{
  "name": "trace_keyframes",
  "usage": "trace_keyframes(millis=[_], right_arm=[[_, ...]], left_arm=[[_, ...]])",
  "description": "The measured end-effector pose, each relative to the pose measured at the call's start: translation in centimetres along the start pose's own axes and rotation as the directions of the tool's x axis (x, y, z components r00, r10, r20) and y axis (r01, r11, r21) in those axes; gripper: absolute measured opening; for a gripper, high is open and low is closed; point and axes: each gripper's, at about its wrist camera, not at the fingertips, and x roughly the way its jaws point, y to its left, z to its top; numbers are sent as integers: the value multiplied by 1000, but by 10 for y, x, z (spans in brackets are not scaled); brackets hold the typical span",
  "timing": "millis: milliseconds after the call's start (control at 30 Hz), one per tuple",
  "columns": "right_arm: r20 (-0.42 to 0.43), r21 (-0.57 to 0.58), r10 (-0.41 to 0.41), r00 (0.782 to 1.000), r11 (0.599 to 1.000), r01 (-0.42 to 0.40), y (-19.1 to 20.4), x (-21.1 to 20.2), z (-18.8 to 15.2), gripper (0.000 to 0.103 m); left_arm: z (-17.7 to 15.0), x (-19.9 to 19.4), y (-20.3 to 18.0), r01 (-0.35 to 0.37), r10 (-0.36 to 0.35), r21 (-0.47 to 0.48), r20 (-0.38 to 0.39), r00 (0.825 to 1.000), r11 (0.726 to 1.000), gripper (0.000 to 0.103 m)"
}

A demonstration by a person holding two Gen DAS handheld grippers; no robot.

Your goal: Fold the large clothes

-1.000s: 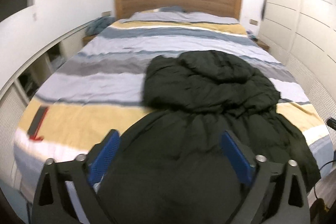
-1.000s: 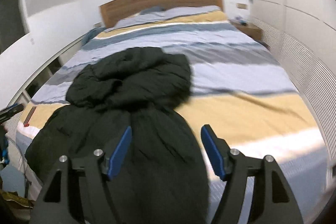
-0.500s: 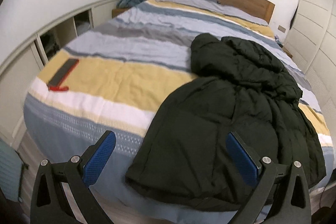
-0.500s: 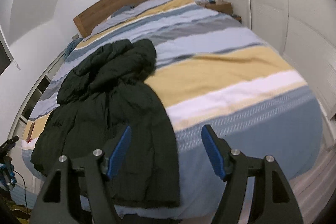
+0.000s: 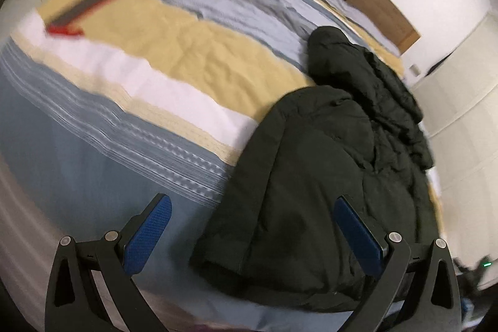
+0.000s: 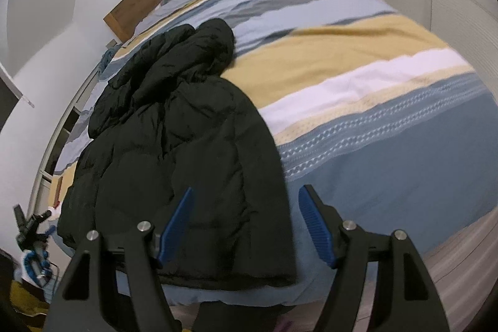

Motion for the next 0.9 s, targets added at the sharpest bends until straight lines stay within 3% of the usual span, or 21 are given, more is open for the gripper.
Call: trace_keyframes(millis=[200,367,500,667,900], right_arm=[[-67,113,77,995,991,-70,-17,28,-6,69],[-125,169,135,983,979,-113,-28,50,-14,69],[-154,218,198,968,962,-162,-36,64,-21,70],[-164,239,240,957,951,-197,-37,72,-26,70],[-196,235,327,925,931,-280,-19,78,-32,70]], left_arm=[[-3,35,29,149,-161,-130,-86,983,980,102],[-12,48,27,289,-311,-172,-125,942,942,102],[-19,53,17,302,-326,-160,-153,933,940,102],[-26,55,5,299,-323,-158,-157,933,941,102],[-37,60,-13,297,-321,-158,-164,933,942,101]])
